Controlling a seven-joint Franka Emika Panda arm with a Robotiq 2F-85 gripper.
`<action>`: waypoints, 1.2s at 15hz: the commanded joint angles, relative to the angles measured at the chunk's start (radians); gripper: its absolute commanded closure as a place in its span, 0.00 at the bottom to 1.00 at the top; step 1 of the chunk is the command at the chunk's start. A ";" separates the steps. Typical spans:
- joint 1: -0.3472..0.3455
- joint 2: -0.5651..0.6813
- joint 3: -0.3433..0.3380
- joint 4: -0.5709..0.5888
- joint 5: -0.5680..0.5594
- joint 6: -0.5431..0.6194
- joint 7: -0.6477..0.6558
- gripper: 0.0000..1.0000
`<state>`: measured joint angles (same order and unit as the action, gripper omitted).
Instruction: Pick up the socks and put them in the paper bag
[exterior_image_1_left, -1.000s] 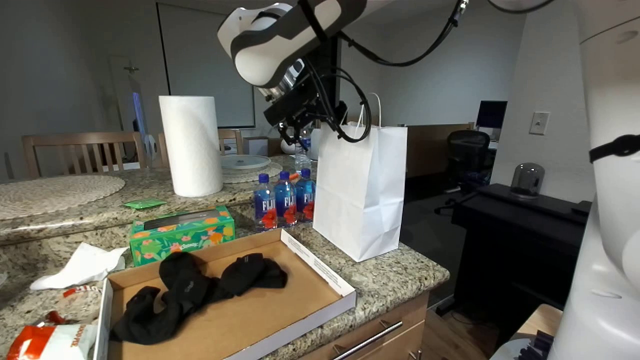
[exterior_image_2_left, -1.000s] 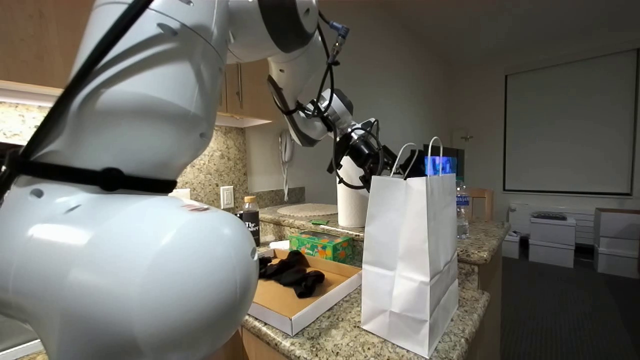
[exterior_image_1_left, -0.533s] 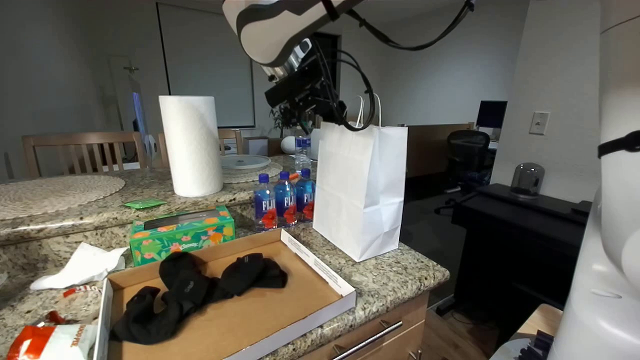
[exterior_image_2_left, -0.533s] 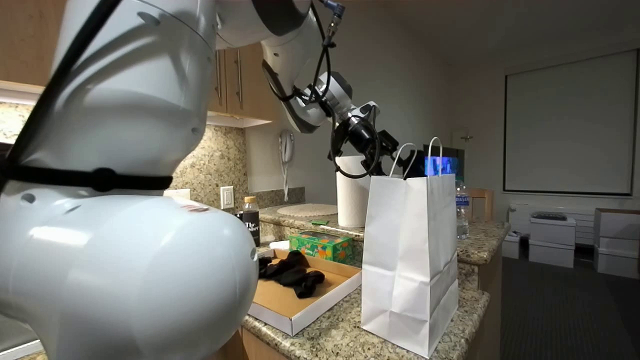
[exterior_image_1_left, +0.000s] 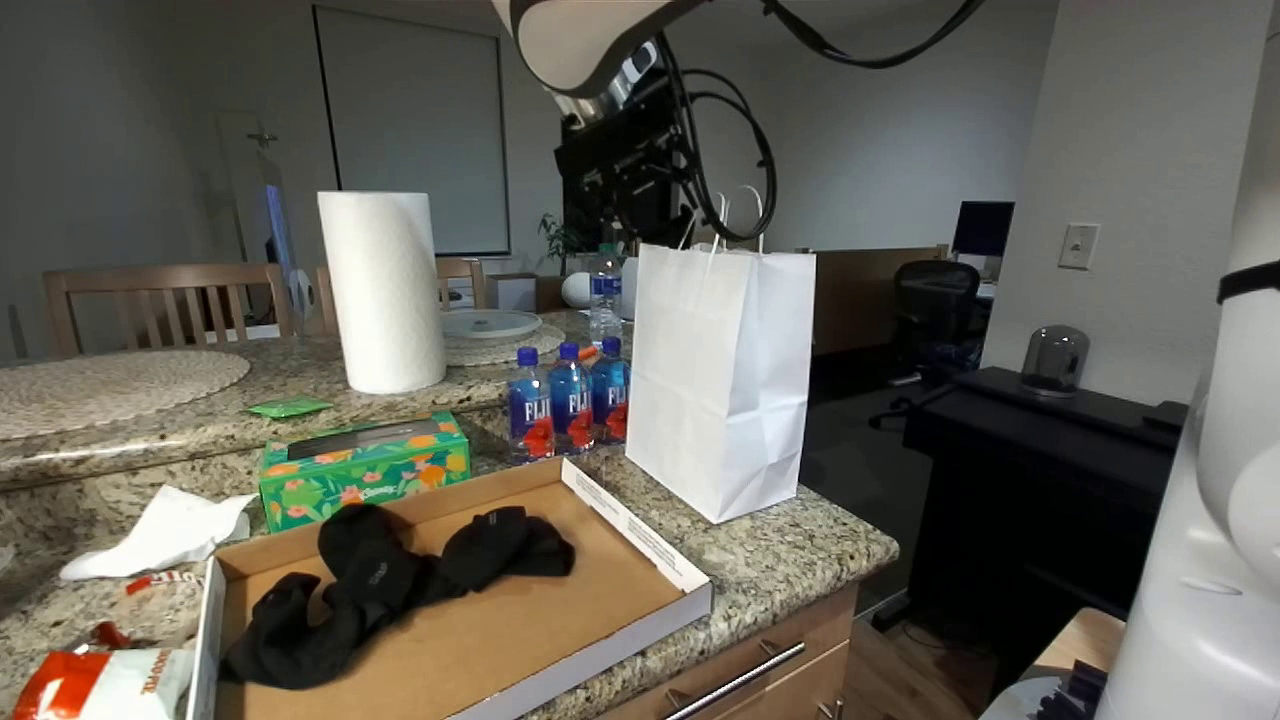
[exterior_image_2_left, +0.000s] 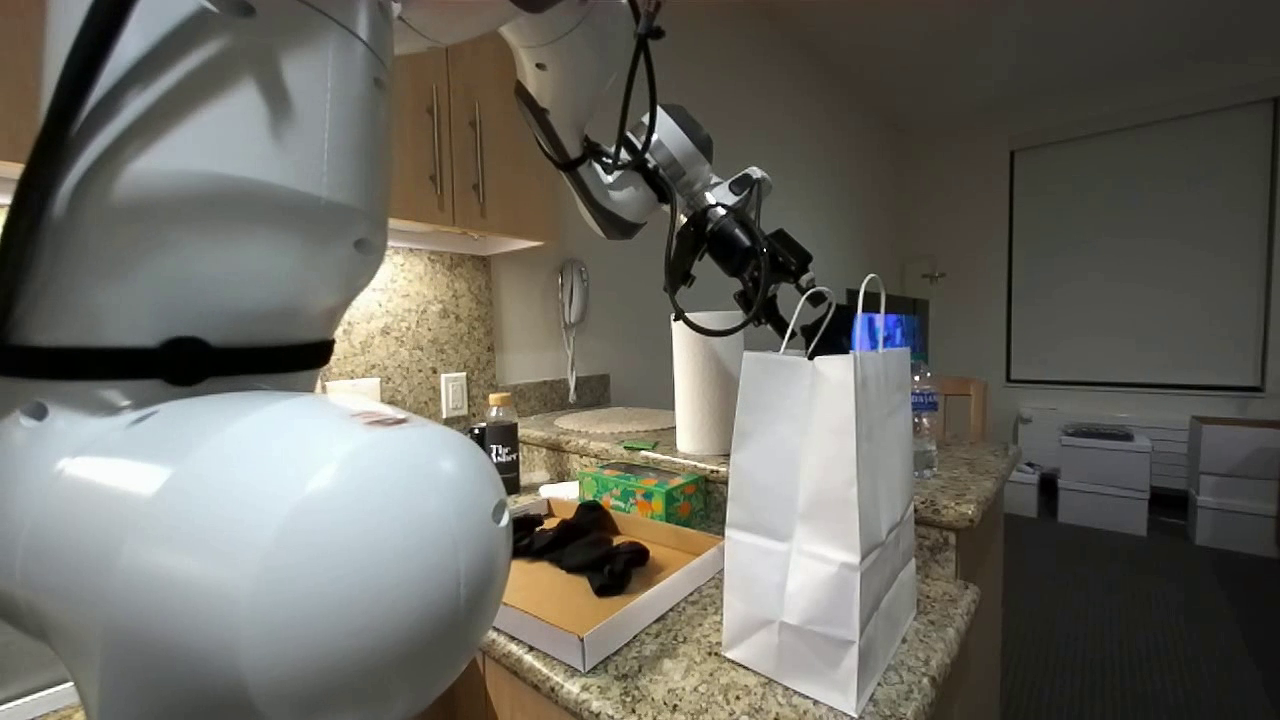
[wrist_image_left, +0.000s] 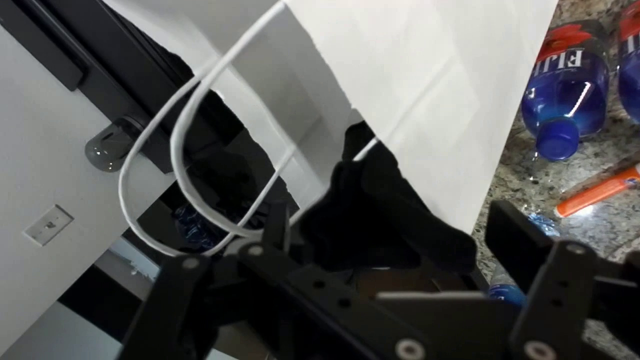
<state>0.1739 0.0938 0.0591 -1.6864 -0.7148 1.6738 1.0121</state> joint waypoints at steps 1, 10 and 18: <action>-0.018 -0.057 0.017 -0.085 0.002 0.126 -0.005 0.00; 0.008 0.021 0.063 -0.117 -0.059 0.357 -0.044 0.00; 0.016 0.164 0.006 -0.003 -0.086 0.259 -0.004 0.00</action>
<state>0.1841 0.2245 0.0812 -1.7376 -0.7761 1.9730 0.9883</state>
